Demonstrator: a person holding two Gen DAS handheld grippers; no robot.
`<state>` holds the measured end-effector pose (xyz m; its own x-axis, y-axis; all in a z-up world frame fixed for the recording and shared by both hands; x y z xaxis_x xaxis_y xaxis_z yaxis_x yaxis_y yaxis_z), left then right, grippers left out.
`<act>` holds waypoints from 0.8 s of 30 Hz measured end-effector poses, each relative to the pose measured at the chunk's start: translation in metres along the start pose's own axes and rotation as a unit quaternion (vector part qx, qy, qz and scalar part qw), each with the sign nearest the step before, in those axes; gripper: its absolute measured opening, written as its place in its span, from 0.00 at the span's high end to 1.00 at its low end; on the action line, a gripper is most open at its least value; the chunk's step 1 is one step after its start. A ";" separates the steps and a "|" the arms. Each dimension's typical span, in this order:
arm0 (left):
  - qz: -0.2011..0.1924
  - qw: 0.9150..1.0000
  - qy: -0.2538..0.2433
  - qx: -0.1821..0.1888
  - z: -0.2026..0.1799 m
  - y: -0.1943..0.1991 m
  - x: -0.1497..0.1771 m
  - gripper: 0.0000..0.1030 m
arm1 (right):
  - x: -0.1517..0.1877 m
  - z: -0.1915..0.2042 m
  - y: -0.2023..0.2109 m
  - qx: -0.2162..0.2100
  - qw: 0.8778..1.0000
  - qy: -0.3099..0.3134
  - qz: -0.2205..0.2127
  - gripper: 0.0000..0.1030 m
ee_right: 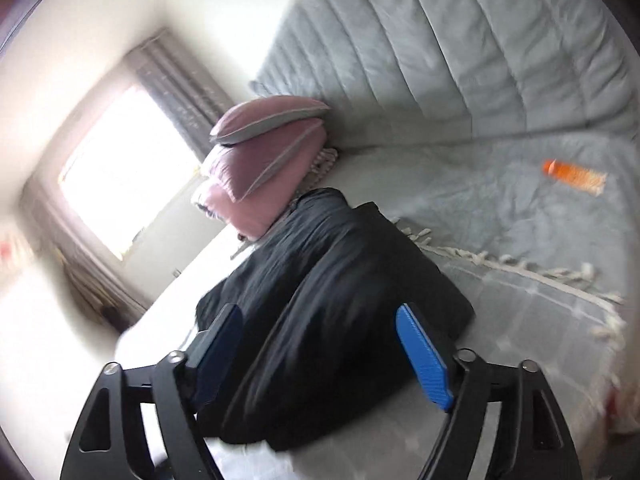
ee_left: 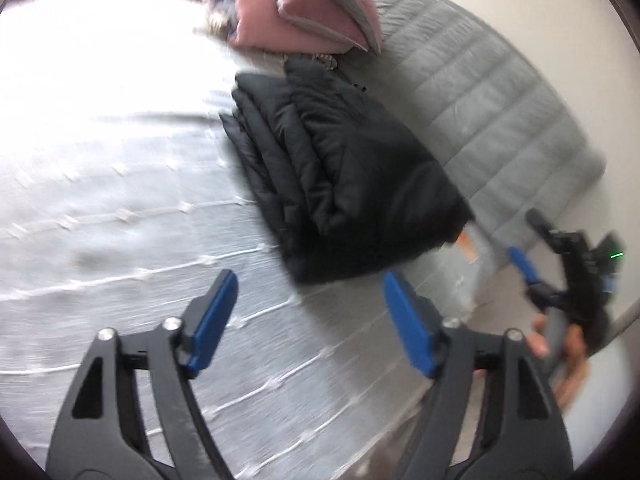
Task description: Fold large clothes
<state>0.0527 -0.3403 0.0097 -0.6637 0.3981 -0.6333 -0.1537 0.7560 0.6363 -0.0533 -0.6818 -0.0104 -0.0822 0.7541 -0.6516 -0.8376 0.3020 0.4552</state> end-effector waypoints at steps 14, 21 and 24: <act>-0.046 0.983 -0.117 -0.134 -0.027 0.102 0.042 0.06 | 0.143 0.083 0.124 0.106 0.978 0.174 -0.038 0.05; -0.056 0.977 -0.152 -0.136 -0.047 0.119 0.049 0.06 | 0.156 0.092 0.156 0.122 0.974 0.189 -0.037 0.00; -0.069 0.976 -0.156 -0.135 -0.055 0.126 0.047 0.06 | 0.157 0.095 0.165 0.122 0.973 0.195 -0.037 0.00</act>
<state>-0.0387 -0.2551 0.0843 -0.3737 0.4726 -0.7982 -0.4413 0.6663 0.6011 -0.1530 -0.4587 0.0198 -0.2645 0.4616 -0.8467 -0.6999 0.5121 0.4979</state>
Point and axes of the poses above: each gripper's, at about its wrist camera, not at the fingertips, and y roughly against the way its jaws point, z to its left, x to its underside, the point moved 6 cm from there along -y, roughly the way its jaws point, and after that the axes turned 4 degrees about -y, right-handed, at the moved point
